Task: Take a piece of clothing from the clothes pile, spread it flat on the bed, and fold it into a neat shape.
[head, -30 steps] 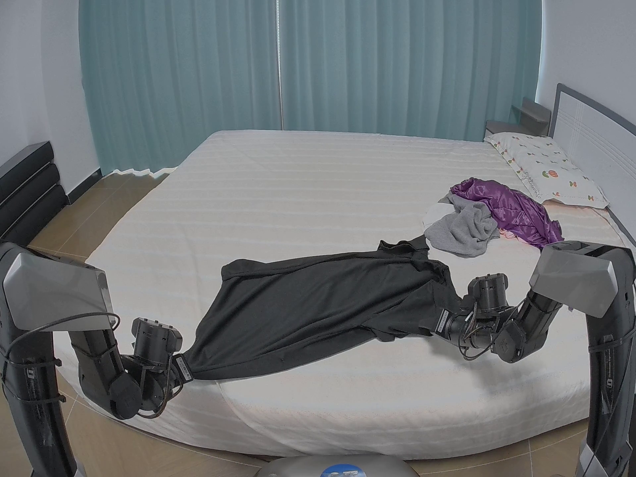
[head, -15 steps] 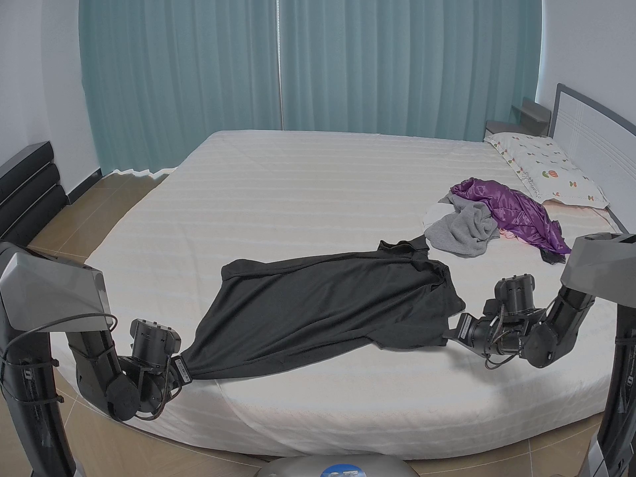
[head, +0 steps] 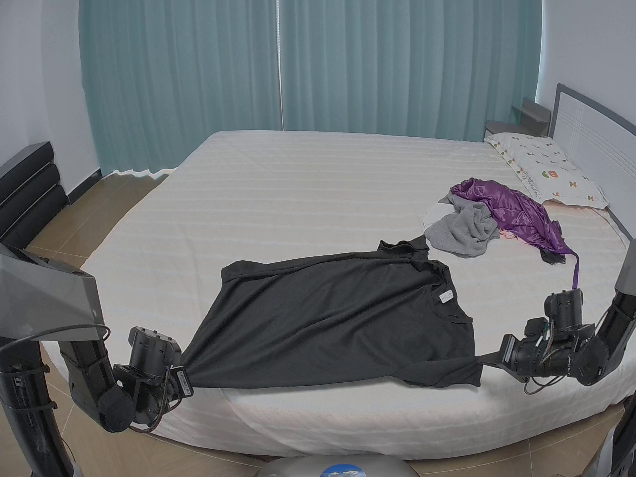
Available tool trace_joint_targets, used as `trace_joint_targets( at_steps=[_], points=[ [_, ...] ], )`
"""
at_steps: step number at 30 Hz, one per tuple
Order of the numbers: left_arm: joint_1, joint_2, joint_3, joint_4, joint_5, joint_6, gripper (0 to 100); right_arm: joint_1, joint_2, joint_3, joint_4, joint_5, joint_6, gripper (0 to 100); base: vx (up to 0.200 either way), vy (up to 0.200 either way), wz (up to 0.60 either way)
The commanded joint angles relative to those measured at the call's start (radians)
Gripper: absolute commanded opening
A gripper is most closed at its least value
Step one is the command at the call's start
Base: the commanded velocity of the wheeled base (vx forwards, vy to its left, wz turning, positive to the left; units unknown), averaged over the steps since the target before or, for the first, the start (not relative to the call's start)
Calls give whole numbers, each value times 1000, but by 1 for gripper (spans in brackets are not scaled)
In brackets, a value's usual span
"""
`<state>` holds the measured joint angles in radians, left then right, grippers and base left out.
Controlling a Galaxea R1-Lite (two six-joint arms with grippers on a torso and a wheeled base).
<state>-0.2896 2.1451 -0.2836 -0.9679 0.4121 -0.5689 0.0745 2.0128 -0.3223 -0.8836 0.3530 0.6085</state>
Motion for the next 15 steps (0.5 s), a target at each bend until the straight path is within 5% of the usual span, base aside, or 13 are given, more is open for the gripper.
trace_joint_targets(
  at_steps=[1,15],
  points=[
    [-29,-22,32,28,1,18,0,-35,-74,94,6,6,-47,0,0,0,0],
    [-74,-22,57,106,1,24,0,-91,-65,207,29,6,-193,0,0,0,0]
  ],
)
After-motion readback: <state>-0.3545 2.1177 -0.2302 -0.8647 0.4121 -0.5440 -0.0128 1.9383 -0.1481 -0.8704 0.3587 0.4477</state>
